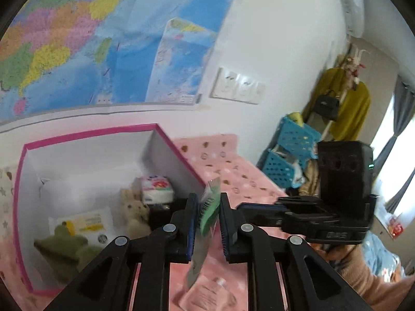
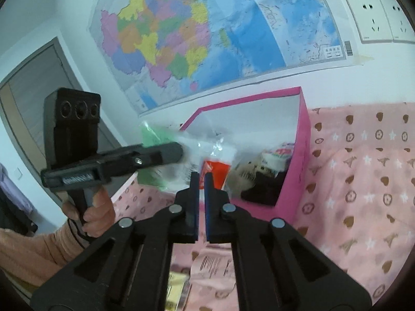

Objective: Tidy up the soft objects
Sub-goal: 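Carry the tape bag into the magenta box and open the right gripper, then move the right gripper down to the pink hand cream pouch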

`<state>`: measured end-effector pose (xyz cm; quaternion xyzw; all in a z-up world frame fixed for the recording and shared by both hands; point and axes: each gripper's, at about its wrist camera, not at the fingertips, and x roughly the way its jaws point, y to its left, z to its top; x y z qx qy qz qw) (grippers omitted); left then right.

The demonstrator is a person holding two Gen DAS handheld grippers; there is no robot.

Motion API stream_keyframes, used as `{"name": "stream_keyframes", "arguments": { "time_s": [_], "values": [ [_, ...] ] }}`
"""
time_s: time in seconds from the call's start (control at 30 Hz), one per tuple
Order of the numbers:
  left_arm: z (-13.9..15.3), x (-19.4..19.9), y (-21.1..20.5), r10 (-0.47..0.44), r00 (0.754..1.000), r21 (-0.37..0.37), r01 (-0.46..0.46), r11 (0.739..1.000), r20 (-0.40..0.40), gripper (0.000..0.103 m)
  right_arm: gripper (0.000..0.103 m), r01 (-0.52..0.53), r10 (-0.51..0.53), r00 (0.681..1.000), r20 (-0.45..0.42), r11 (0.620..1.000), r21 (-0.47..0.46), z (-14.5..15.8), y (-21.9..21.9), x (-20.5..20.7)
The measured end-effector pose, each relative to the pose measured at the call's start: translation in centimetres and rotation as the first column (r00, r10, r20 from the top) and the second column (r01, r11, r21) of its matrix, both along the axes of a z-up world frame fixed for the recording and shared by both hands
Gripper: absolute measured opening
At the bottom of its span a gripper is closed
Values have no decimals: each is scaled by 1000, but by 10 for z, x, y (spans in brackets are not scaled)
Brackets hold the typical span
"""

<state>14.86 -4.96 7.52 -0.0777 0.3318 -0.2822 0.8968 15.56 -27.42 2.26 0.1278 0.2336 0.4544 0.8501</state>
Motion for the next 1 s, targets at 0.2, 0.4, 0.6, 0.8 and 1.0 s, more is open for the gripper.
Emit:
{"name": "stream_keyframes", "arguments": {
  "time_s": [0.2,0.4,0.6,0.8,1.0],
  "values": [
    [-33,39,1,69,995,24,-68,997,-76,18,4,42,-43,997,-63,999,-25,-15,3,23],
    [-52,55,10,209,971,116,-197,974,-111,31,7,62,-64,996,-69,998,-25,-27,-2,15],
    [-49,51,20,264,959,114,-253,961,-99,57,21,43,-45,998,-46,998,-39,-26,6,-2],
    [-42,31,24,244,967,105,-236,966,-75,60,24,11,-14,999,-48,999,-43,-31,12,-17],
    [-35,-12,28,193,981,79,-190,979,-29,63,30,4,-8,997,-74,999,-52,-45,10,-31]
  ]
}}
